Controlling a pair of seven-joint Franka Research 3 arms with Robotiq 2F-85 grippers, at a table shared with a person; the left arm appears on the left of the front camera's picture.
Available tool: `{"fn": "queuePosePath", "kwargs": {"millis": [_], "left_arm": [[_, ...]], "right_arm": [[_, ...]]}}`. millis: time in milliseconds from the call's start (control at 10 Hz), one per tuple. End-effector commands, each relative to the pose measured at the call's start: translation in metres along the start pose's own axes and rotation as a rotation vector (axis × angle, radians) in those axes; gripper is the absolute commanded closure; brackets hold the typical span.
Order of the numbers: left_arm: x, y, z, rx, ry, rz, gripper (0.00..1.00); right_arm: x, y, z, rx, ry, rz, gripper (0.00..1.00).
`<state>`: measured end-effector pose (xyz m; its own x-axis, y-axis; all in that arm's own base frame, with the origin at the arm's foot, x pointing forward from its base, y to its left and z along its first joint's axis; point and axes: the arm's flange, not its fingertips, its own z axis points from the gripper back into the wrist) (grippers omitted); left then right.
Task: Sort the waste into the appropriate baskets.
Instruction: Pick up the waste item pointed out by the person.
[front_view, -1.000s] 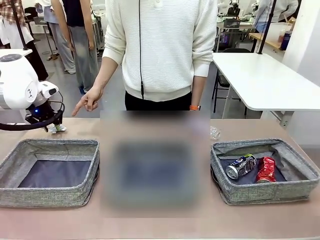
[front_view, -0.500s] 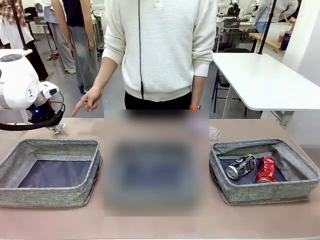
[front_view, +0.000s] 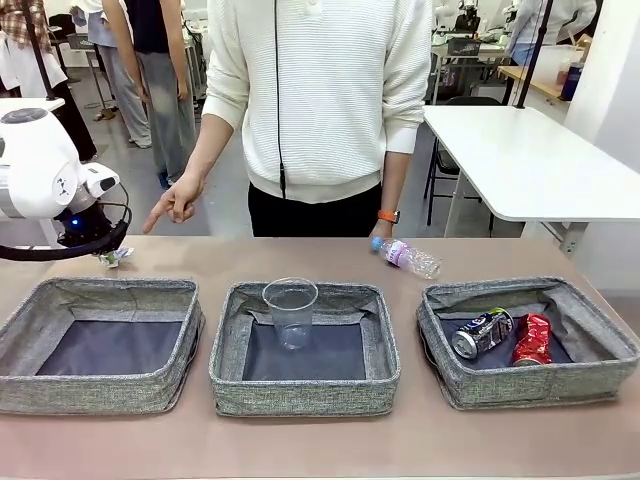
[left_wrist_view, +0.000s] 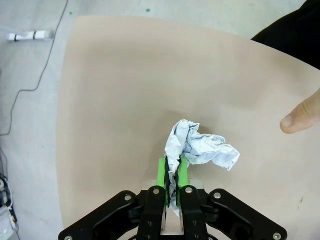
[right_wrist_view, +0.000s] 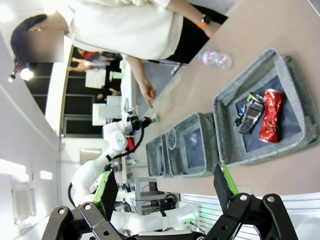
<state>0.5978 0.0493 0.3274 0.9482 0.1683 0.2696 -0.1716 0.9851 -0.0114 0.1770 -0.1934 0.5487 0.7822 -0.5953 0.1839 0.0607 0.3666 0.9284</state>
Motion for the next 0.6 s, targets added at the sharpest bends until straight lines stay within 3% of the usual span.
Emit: {"fn": "queuePosePath", "kwargs": {"millis": [0,200,400,500], "left_arm": [[-0.015,0.000,0.035,0.054,0.030,0.056,1.00],[-0.065,0.007,0.145,0.102,0.007,0.073,1.00],[-0.128,0.006,0.231,-0.028,-0.056,0.023,1.00],[-0.158,0.002,0.258,-0.068,-0.071,0.129,1.00]], "right_arm": [[0.001,0.000,0.002,0.012,-0.005,0.020,0.00],[0.001,0.000,0.002,0.012,-0.005,0.020,0.00],[0.001,0.000,0.002,0.012,-0.005,0.020,0.00],[0.001,0.000,0.002,0.012,-0.005,0.020,0.00]]}}
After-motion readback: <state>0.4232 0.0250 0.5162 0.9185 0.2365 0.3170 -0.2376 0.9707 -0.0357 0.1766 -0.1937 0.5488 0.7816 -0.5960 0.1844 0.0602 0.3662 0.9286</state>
